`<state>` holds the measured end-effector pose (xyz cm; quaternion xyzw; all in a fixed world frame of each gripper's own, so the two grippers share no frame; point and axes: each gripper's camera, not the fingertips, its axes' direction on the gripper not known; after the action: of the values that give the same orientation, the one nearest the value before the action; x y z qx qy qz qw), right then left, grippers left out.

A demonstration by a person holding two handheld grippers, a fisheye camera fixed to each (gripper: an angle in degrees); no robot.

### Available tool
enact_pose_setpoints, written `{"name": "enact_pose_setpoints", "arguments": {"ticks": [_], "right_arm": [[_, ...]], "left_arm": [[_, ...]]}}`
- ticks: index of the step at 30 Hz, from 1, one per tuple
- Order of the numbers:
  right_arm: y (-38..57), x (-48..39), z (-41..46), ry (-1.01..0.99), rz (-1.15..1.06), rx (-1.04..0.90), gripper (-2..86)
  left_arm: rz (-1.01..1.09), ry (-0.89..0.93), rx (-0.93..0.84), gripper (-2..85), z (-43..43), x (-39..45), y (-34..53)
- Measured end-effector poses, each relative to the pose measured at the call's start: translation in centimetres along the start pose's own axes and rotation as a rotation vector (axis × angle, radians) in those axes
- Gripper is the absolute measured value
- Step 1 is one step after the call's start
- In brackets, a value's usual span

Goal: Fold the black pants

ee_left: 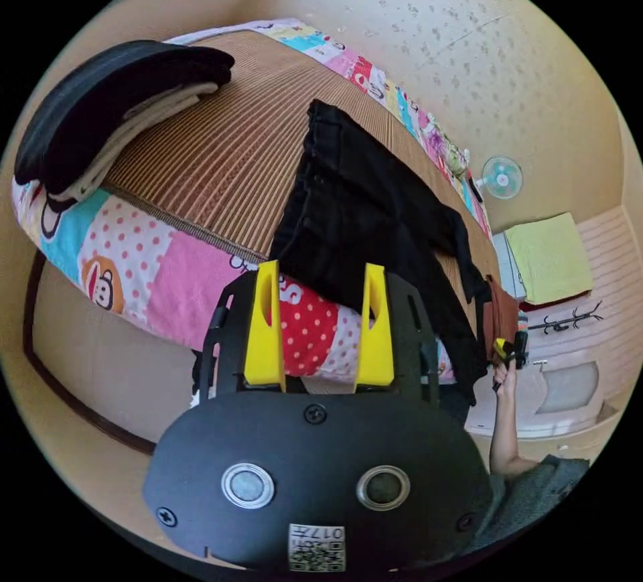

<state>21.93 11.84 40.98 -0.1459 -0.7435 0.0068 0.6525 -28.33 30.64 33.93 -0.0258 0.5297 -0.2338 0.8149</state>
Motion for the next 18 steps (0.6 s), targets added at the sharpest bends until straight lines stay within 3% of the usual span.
{"name": "enact_pose_setpoints", "arguments": {"ticks": [2,5,10,15,18], "right_arm": [[5.9,1.0,-3.4,-0.030,0.056,0.149,1.7],[10.7,0.7,-7.9,-0.075,0.098,0.289,1.7],[13.5,-0.4,-14.3,-0.037,0.164,0.423,2.3],[15.7,-3.2,-19.4,0.184,0.230,0.662,4.7],[17.5,-6.5,-22.2,0.484,0.255,0.870,10.3]], "left_arm": [[-0.062,0.034,0.090,16.7,0.5,-0.6,2.3],[-0.088,0.096,0.021,17.3,3.3,-0.4,1.5],[-0.077,-0.088,-0.035,12.5,3.6,1.1,-1.4],[0.098,-0.034,-0.080,5.2,0.5,1.0,-3.0],[0.162,0.014,-0.086,4.8,-1.9,0.7,-4.0]]}}
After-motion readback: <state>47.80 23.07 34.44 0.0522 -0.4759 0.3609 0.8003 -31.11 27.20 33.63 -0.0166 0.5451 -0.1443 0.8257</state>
